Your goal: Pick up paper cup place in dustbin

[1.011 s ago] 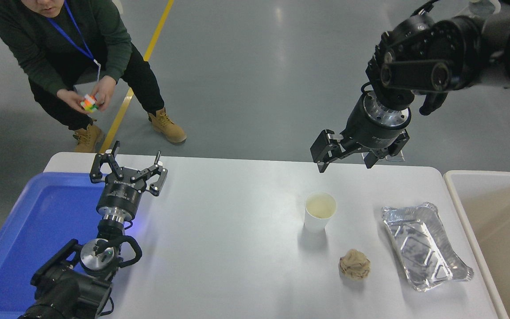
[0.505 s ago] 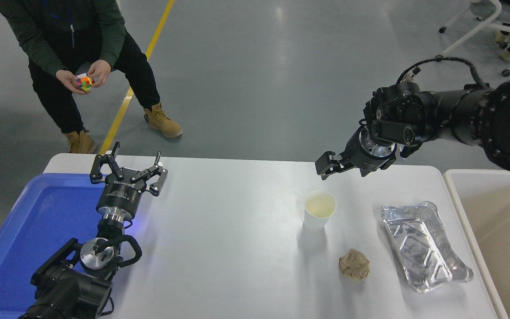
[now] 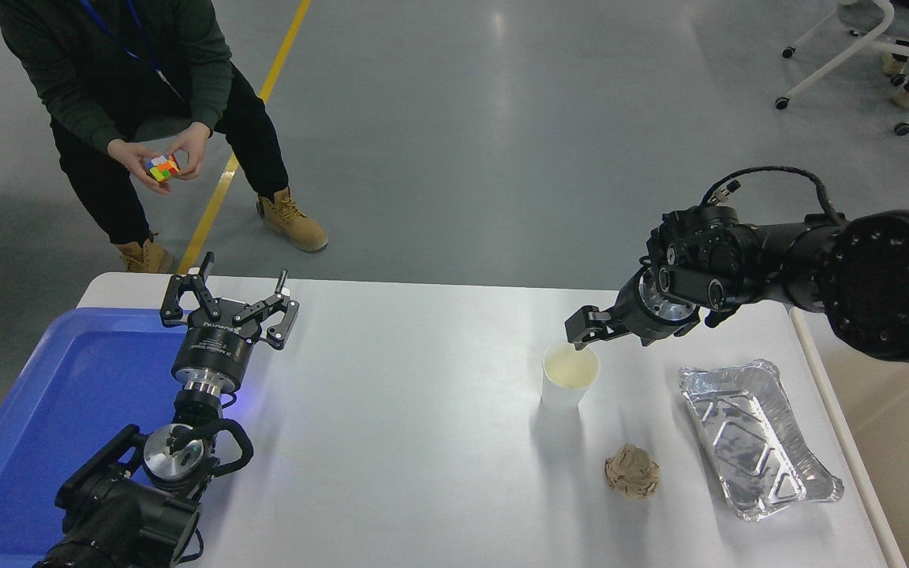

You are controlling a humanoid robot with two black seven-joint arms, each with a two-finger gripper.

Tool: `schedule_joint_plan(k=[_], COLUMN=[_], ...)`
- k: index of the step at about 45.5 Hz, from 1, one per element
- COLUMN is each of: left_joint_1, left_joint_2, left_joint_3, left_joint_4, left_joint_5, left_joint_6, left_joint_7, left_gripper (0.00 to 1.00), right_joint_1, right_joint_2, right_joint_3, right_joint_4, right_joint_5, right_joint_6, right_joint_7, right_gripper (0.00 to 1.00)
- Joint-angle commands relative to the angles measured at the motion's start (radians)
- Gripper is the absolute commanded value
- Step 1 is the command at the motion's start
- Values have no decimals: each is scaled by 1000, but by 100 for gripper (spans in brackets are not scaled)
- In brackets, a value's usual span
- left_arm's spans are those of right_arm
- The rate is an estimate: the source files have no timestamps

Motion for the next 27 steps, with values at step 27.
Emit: schedule_joint_plan(k=[27], left_joint_1=[0], left_joint_2=[0], left_joint_3=[-1], left_joint_4=[0], left_joint_5=[0], left_joint_6=[0], left_joint_7=[0], left_gripper=[99], right_joint_1=[-129], right_joint_2=[0], right_joint_3=[51], right_joint_4=[-69], right_joint_5=[-55], right_joint_6=[-56], right_joint_7=[-8], right_gripper=[81])
